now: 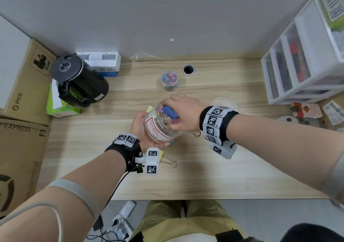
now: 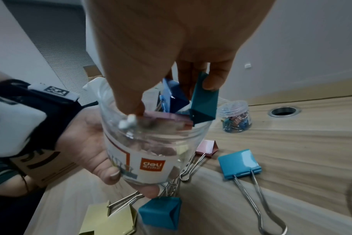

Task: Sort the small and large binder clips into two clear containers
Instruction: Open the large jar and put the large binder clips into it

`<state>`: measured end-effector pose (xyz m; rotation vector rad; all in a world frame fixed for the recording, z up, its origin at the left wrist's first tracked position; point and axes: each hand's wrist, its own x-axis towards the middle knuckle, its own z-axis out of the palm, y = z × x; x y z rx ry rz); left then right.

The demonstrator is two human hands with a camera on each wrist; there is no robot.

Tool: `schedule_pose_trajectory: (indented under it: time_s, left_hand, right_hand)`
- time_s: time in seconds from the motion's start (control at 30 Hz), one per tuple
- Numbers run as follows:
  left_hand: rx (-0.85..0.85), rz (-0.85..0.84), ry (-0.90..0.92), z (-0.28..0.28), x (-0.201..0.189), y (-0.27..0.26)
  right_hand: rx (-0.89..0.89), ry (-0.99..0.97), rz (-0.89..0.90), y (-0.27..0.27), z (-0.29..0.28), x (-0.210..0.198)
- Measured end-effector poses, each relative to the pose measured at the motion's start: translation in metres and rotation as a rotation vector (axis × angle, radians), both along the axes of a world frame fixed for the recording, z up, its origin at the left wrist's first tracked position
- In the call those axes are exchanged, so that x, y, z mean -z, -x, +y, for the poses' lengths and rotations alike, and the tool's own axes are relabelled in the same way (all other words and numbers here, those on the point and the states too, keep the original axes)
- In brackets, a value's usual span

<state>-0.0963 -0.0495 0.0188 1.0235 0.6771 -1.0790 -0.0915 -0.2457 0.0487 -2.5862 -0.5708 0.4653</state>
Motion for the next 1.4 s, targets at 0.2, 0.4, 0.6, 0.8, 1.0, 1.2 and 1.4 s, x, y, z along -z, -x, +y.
schedule_pose_trajectory:
  time_s: [0.2,0.4,0.6,0.8,1.0,1.2,1.4]
  left_hand:
    - [0.007,-0.010,0.023,0.002,-0.001,0.000]
    - [-0.010,-0.009,0.004,0.010,-0.002,0.002]
    - [-0.012,-0.008,-0.002,0.008,-0.003,0.006]
    - [-0.020,-0.012,0.014,0.013,0.001,0.008]
    - [-0.046,-0.010,-0.002,0.015,0.000,0.008]
    - [-0.029,-0.012,0.024,0.014,-0.001,0.008]
    - [-0.025,-0.034,0.033,0.009,-0.002,0.009]
  right_hand:
    - [-0.080,-0.069,0.064,0.001,0.009,0.006]
    - [-0.106,0.008,0.122,-0.005,0.008,0.004]
    - [-0.069,0.080,0.120,-0.004,0.016,-0.002]
    - [0.071,0.005,0.038,-0.009,0.010,-0.028]
    - [0.223,-0.308,0.188,-0.017,0.006,-0.040]
    - [0.074,-0.274,0.293,-0.009,0.022,-0.024]
    - [0.011,-0.182,0.114,0.002,0.041,-0.013]
